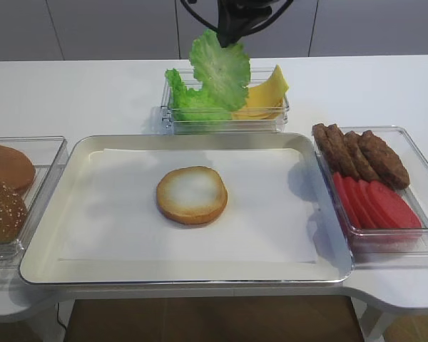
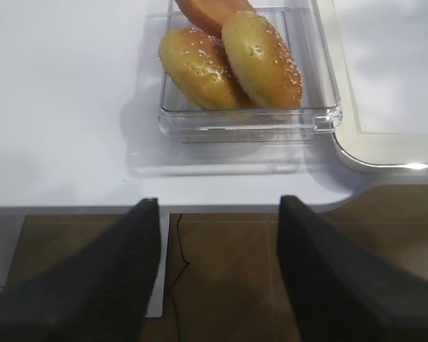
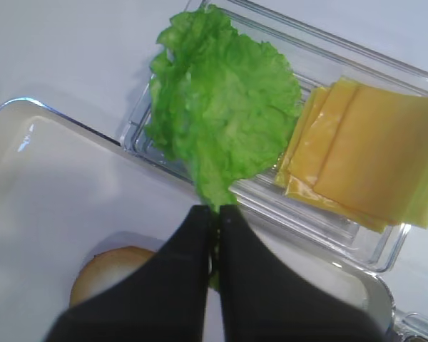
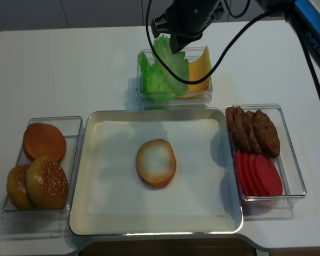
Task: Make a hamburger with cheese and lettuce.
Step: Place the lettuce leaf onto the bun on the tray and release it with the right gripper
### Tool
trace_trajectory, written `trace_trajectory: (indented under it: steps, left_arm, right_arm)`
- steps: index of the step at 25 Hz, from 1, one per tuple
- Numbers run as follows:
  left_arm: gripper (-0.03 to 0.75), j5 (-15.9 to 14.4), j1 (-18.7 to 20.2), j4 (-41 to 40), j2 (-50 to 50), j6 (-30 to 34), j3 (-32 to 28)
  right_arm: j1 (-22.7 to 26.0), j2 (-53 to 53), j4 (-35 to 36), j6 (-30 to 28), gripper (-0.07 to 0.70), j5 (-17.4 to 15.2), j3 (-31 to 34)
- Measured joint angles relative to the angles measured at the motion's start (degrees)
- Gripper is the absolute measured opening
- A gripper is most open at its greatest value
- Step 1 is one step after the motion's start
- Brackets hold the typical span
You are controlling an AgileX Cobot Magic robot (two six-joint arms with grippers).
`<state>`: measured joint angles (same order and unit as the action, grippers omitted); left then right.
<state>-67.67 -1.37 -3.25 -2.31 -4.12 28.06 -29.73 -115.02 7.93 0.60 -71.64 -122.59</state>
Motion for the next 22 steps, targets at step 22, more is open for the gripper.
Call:
trace_trajectory:
  steps: [22]
  left_arm:
    - [0.391,0.00,0.00,0.00,0.00,0.00,0.00]
  right_arm:
    - [0.00,4.22,3.69,0.00,0.033,-0.36,0.73]
